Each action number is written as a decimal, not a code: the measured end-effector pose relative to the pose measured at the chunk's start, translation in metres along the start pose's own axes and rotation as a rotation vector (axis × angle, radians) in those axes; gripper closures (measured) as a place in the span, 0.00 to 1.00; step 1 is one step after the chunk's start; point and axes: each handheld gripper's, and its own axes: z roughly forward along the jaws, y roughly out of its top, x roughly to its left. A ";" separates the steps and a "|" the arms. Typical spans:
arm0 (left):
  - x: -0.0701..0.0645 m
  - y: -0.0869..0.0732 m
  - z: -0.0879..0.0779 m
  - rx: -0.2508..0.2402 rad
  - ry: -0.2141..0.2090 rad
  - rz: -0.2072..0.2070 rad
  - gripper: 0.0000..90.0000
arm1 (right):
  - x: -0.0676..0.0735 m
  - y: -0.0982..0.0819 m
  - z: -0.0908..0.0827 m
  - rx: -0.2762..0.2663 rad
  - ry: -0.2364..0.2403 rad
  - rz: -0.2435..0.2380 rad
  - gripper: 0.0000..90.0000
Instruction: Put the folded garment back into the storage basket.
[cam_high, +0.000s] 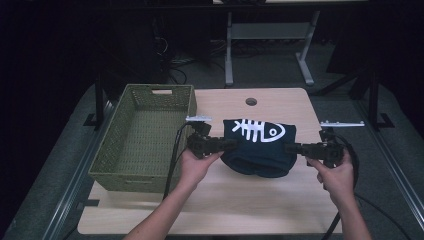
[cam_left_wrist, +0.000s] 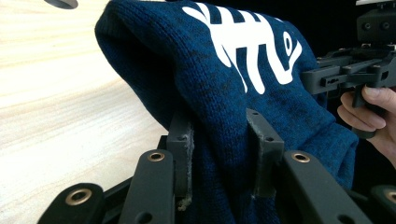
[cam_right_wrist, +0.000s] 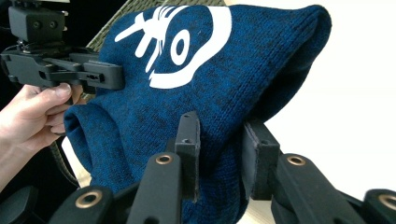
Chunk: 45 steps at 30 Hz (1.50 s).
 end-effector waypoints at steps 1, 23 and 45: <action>0.001 0.001 -0.001 0.000 -0.001 0.002 0.74 | 0.001 0.001 0.000 -0.003 0.004 -0.003 0.79; 0.010 0.017 -0.034 -0.013 -0.015 -0.009 0.74 | 0.026 0.025 0.011 -0.005 0.046 -0.024 0.79; 0.028 0.026 -0.078 -0.036 -0.016 -0.030 0.74 | 0.057 0.051 0.035 -0.008 0.096 -0.040 0.79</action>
